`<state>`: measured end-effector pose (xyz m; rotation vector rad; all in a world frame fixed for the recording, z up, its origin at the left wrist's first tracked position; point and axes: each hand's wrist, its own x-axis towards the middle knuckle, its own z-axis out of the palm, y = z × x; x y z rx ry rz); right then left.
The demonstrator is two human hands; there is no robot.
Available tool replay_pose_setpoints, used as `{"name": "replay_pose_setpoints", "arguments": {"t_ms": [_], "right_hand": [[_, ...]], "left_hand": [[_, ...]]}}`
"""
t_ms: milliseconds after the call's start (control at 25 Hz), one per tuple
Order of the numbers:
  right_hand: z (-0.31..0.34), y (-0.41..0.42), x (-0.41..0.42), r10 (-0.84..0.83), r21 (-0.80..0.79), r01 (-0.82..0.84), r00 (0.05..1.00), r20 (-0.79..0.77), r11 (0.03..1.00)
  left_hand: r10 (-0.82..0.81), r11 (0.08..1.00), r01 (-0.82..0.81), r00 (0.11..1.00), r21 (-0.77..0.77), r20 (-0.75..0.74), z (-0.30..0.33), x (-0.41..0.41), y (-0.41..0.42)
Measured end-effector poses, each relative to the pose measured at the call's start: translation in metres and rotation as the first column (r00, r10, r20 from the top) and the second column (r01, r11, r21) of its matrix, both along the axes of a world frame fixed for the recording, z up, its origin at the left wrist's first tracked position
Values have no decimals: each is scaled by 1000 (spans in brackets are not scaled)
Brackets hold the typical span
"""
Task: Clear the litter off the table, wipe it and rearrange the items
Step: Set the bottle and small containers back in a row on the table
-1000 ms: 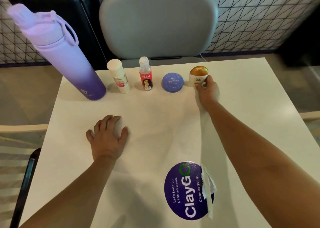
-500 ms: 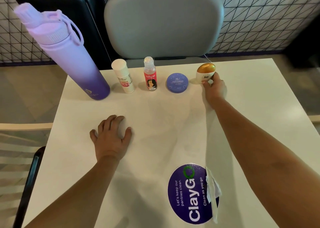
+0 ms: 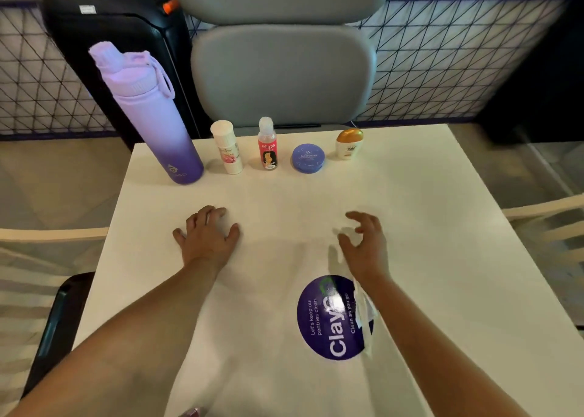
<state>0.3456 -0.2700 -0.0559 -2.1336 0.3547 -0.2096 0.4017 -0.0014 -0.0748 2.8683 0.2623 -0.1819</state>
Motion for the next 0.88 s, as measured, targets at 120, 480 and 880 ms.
{"name": "replay_pose_setpoints", "arguments": {"t_ms": [120, 480, 880], "right_hand": [[3, 47, -88, 177, 1, -180, 967, -182, 984], [40, 163, -188, 616, -41, -661, 718, -325, 749], [43, 204, -208, 518, 221, -470, 794, -319, 855]], "left_hand": [[-58, 995, 28, 947, -98, -315, 36, 3, 5], [96, 674, -246, 964, -696, -248, 122, -187, 78], [-24, 674, -2, 999, -739, -24, 100, -274, 62]]}}
